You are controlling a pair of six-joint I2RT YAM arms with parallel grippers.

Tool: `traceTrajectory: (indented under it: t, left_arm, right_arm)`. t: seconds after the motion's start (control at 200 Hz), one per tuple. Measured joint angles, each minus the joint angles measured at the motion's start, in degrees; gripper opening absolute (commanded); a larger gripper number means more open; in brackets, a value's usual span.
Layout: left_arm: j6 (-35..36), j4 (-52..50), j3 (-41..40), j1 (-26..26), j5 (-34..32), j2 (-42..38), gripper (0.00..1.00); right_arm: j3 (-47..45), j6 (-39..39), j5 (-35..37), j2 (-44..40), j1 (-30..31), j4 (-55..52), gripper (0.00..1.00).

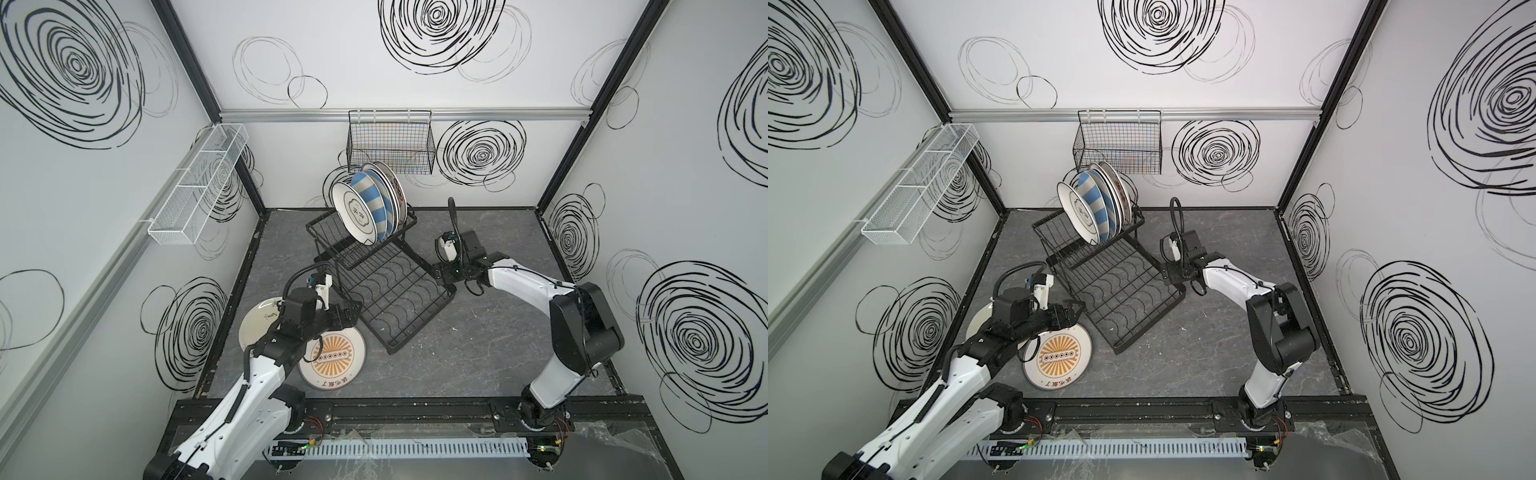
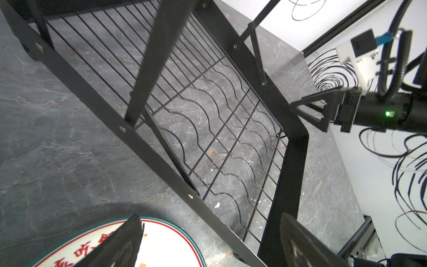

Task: Load plates into a dish rack
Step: Move the dish rack to the center of the table.

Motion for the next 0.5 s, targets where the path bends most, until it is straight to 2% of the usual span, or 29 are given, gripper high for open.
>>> traceTrajectory:
  t: [0.21, 0.5]
  left_arm:
    - [-2.2, 4.3, -3.5, -6.3, -3.3, 2.3, 0.96]
    - [-2.4, 10.4, -3.6, -14.4, -7.3, 8.6, 0.96]
  right_arm:
    - [0.3, -0.4, -1.0, 3.5, 0.0, 0.1, 0.87]
    - [-0.1, -0.2, -1.4, 4.7, -0.4, 0.2, 0.85]
